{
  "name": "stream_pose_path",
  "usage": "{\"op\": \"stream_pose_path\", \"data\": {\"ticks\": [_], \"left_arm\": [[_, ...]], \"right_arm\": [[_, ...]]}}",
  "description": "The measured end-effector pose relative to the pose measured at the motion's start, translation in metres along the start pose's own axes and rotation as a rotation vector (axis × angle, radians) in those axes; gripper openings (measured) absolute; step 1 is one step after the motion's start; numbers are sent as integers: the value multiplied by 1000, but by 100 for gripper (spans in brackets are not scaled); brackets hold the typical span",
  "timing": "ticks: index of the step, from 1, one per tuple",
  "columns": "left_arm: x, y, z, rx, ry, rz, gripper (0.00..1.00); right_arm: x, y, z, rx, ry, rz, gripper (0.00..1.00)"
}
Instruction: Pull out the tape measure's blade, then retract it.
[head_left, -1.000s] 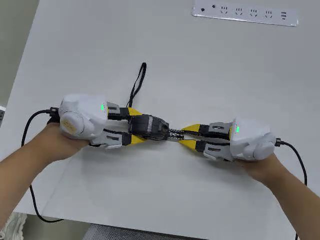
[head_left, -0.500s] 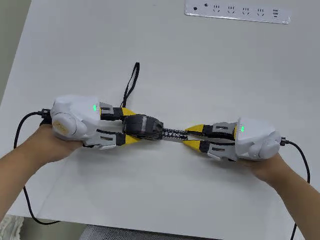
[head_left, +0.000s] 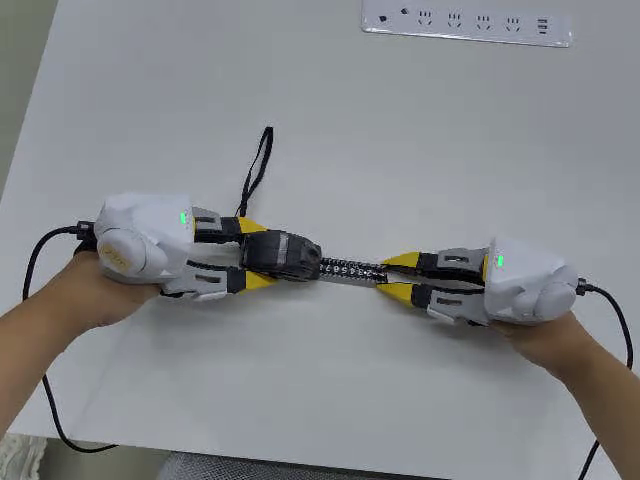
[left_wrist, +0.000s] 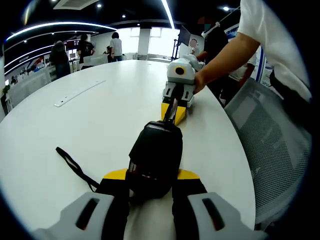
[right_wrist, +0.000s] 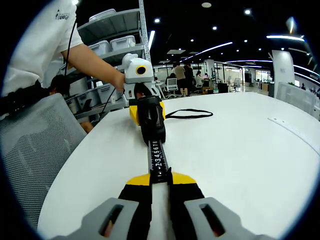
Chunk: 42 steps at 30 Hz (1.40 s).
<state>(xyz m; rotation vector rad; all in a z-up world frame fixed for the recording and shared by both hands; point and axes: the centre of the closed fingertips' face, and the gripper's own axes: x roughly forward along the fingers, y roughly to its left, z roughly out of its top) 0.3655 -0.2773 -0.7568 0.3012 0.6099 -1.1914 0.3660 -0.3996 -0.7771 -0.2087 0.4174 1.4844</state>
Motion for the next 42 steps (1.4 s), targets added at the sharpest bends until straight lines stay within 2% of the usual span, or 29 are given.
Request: {"op": "stream_pose_path", "data": {"ticks": [14,42], "left_arm": [[0,0,0,-1,2,0,29],[0,0,-1,-3,11,3,29]], "right_arm": [[-10,-2,-4,13,-2,2,10],[-42,-9,-16,48,1,-8,10]]}}
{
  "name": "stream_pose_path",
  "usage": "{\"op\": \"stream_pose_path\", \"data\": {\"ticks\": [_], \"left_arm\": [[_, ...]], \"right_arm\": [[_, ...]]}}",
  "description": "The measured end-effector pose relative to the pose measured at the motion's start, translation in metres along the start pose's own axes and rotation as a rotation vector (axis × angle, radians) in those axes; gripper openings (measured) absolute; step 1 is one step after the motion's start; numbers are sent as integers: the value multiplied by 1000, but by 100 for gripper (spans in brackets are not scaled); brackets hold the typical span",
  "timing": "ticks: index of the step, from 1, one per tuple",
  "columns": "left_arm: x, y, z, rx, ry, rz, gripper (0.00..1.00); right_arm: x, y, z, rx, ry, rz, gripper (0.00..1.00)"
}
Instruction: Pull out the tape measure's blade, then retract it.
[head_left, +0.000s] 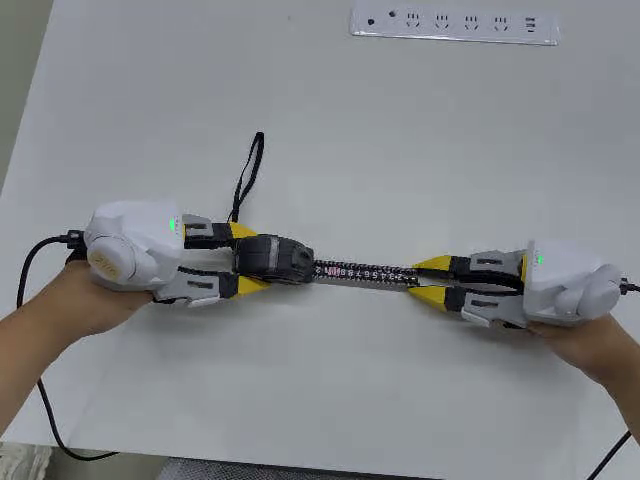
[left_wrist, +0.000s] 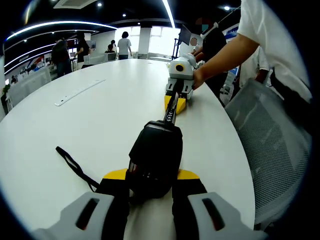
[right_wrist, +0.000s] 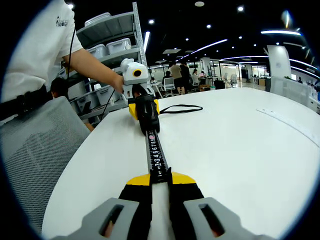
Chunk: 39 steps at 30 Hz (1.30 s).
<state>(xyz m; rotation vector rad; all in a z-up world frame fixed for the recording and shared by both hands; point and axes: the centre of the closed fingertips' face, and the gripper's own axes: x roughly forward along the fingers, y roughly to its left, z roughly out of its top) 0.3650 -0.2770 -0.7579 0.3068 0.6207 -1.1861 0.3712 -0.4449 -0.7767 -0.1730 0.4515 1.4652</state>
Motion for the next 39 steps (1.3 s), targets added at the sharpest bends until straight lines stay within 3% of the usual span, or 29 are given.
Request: {"op": "stream_pose_path", "data": {"ticks": [28,39], "left_arm": [[0,0,0,1,12,0,29],[1,0,1,1,15,0,29]], "right_arm": [[-29,0,-2,39,-14,-19,9],[-46,-4,-10,48,-9,-32,9]]}}
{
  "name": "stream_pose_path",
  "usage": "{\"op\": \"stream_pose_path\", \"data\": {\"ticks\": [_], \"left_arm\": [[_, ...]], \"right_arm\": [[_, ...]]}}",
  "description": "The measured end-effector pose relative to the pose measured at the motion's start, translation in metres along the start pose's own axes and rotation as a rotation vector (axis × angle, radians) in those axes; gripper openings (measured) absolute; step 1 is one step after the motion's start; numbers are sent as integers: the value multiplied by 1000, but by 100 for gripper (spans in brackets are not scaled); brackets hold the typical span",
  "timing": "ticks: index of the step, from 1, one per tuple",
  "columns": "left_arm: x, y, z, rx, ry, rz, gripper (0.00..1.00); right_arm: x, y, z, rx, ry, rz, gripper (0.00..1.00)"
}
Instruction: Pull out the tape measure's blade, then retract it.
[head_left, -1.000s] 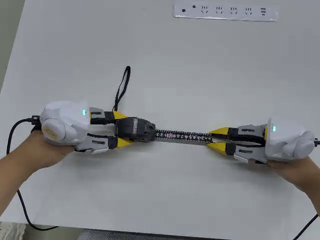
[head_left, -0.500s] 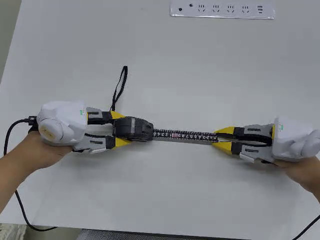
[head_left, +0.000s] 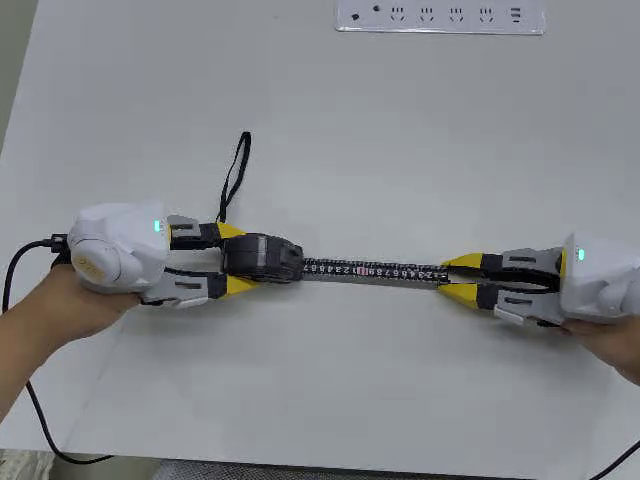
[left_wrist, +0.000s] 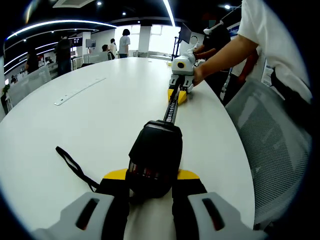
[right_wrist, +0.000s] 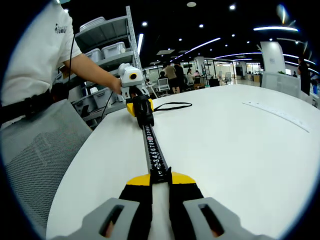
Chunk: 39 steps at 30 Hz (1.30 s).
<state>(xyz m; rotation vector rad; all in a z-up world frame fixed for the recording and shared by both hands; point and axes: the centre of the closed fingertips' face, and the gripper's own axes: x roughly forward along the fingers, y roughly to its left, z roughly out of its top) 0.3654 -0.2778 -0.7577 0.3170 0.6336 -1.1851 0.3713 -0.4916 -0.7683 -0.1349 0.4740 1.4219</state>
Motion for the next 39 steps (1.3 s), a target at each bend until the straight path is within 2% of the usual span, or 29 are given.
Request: {"op": "stream_pose_path", "data": {"ticks": [14,39], "left_arm": [[1,0,0,0,7,-1,29],[0,0,0,-1,15,2,29]], "right_arm": [[-23,-4,-10,18,4,-12,9],[-36,-8,-16,26,8,-41,9]]}}
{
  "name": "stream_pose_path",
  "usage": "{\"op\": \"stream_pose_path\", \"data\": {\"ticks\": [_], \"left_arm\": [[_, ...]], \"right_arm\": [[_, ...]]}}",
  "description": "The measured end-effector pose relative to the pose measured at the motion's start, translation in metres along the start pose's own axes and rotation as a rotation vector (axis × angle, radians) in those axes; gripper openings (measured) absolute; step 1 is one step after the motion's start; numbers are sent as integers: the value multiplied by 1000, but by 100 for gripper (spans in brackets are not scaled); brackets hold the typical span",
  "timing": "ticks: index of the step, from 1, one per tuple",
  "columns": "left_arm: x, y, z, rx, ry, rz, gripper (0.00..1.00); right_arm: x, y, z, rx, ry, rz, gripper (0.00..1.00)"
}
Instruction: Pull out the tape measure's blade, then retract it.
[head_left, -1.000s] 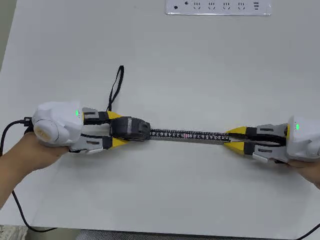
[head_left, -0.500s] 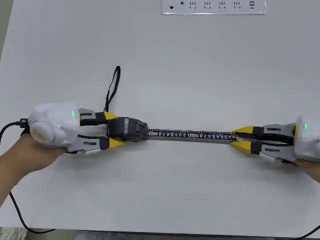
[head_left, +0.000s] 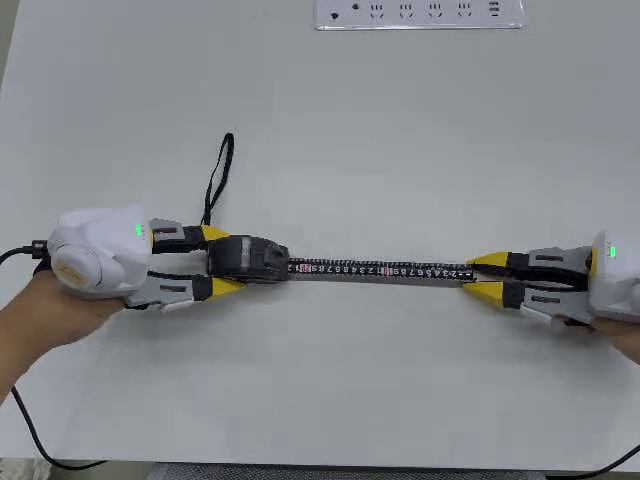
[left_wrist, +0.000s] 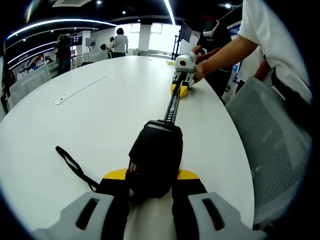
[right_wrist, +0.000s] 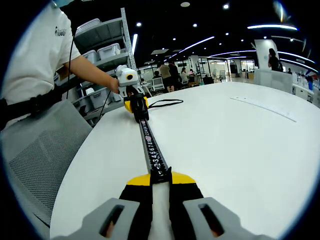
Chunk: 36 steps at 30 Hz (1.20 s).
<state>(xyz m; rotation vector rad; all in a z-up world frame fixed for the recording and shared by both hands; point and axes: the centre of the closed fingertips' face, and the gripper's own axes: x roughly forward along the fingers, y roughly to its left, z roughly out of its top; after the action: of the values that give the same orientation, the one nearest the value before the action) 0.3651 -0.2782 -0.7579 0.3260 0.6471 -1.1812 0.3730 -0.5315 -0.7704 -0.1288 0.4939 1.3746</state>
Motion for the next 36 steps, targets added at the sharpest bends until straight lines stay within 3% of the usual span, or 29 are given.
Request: {"op": "stream_pose_path", "data": {"ticks": [36], "left_arm": [[1,0,-1,4,10,-6,30]], "right_arm": [[-6,1,-2,12,2,-26,12]]}}
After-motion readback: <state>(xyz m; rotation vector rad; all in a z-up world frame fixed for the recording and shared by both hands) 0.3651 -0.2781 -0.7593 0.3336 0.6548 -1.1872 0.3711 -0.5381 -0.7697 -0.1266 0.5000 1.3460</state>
